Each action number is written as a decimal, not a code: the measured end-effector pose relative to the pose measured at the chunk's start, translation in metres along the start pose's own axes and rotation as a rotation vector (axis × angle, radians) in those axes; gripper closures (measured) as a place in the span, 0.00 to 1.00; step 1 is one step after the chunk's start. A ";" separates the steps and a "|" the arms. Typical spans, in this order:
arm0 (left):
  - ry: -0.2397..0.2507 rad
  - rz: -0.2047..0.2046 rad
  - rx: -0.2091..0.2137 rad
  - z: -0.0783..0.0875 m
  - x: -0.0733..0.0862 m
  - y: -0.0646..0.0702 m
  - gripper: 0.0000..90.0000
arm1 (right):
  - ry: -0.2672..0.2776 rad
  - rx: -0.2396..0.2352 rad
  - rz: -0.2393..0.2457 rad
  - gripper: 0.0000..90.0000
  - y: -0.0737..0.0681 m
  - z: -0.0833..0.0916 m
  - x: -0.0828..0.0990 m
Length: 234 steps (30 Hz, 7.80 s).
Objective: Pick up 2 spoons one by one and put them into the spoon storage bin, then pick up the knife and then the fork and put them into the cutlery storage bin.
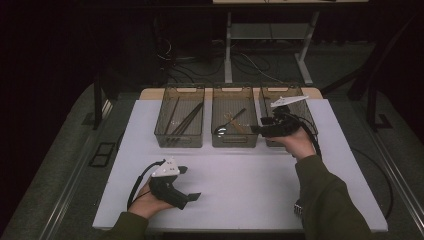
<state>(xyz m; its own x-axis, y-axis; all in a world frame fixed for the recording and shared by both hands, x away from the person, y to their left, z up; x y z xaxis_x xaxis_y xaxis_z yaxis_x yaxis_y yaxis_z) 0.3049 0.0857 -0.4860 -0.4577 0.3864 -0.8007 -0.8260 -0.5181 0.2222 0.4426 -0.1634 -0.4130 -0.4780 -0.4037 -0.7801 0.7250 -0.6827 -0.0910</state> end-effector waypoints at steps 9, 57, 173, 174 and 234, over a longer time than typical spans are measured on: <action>-0.011 -0.012 -0.004 0.000 0.001 -0.001 0.00 | -0.008 -0.006 0.007 0.63 -0.005 0.028 0.035; -0.016 -0.021 -0.010 0.002 0.001 0.001 0.00 | -0.238 0.003 -0.004 0.99 -0.004 0.120 0.212; -0.017 -0.024 -0.005 0.000 0.001 0.001 0.00 | -0.238 0.021 0.105 0.99 0.000 0.014 0.140; -0.018 -0.024 -0.006 0.000 0.001 0.001 0.00 | -0.237 0.024 0.111 0.99 0.000 0.014 0.140; -0.027 -0.026 0.000 -0.002 0.002 0.002 0.00 | -0.510 -0.037 0.261 0.80 0.018 0.039 0.154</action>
<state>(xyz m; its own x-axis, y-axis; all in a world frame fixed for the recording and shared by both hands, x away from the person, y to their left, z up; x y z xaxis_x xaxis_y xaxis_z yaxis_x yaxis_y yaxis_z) 0.3036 0.0838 -0.4884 -0.4452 0.4204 -0.7906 -0.8376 -0.5076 0.2018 0.3625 -0.2614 -0.5109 -0.4529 -0.8051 -0.3830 0.8637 -0.5028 0.0357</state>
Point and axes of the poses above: each handheld gripper's, and its own axes: z roughly backward along the jaws, x roughly out of its underside, y roughly to its right, the point moved 9 cm from there along -z, roughly forward along the jaws, and after that the axes turned 6 degrees about z, right-handed, at the moved point
